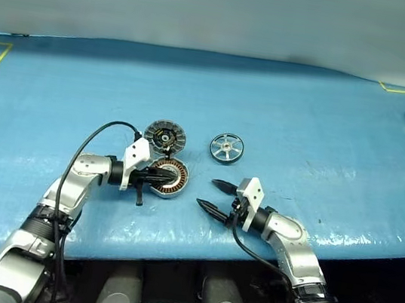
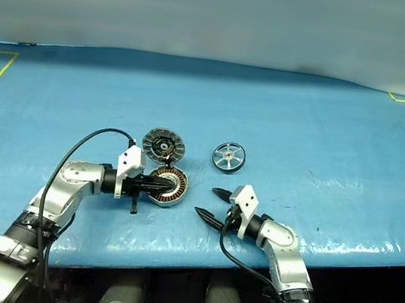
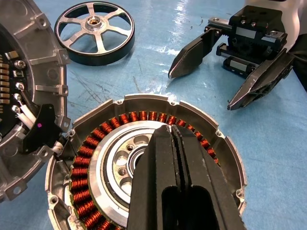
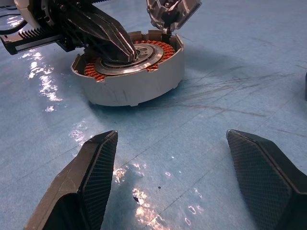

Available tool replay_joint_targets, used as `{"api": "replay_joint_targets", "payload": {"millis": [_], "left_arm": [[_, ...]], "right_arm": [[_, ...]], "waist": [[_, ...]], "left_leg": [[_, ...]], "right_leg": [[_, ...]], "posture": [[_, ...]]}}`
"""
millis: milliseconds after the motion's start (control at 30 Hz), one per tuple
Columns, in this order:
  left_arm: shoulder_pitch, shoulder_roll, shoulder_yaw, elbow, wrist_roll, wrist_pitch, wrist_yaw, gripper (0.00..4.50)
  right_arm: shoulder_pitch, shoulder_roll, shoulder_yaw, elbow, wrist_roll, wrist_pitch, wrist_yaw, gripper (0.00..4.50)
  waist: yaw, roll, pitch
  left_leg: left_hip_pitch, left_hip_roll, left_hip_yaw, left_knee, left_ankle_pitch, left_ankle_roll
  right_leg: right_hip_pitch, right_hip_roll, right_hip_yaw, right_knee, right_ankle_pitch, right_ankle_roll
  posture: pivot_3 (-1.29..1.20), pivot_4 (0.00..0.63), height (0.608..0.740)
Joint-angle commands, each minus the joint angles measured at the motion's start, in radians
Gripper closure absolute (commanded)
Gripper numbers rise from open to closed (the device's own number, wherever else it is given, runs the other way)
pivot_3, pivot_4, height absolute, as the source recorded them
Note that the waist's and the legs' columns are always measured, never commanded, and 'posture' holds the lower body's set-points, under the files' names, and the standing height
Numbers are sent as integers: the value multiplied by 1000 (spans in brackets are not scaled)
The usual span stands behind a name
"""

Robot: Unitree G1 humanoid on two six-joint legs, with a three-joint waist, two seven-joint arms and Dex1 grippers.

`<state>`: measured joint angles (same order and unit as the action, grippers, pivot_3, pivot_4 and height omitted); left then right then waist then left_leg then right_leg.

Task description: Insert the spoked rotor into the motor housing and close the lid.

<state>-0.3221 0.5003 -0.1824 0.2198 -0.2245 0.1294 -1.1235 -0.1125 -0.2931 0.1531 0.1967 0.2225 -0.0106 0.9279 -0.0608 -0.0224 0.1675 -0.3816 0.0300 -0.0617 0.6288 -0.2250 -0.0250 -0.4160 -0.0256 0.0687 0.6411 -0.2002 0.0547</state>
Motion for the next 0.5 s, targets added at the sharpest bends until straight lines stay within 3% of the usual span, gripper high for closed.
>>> {"api": "replay_joint_targets", "payload": {"millis": [33,133,300,500], "left_arm": [[4,8,-9,-10,22,9,12,4444],[8,-8,21,-24,-21,10,8,4444],[-4,-85,154,-88,-224,89,21,4444],[-17,-58,135,-99,-183,95,21,4444]], "right_arm": [[-2,-2,1,-16,0,-15,-6,675],[-3,-3,2,-17,-1,-14,-9,675],[-6,-3,5,-18,5,-11,-7,675],[-17,-2,9,-12,4,-11,-5,675]], "waist": [[0,0,0],[0,0,0],[1,-1,0],[-1,-1,0]], "left_leg": [[0,0,0,0,0,0],[0,0,0,0,0,0],[0,0,0,0,0,0],[0,0,0,0,0,0]], "right_leg": [[0,0,0,0,0,0],[0,0,0,0,0,0],[0,0,0,0,0,0],[0,0,0,0,0,0]], "posture": [[0,150,740],[0,150,740],[0,150,740],[0,150,740]]}}
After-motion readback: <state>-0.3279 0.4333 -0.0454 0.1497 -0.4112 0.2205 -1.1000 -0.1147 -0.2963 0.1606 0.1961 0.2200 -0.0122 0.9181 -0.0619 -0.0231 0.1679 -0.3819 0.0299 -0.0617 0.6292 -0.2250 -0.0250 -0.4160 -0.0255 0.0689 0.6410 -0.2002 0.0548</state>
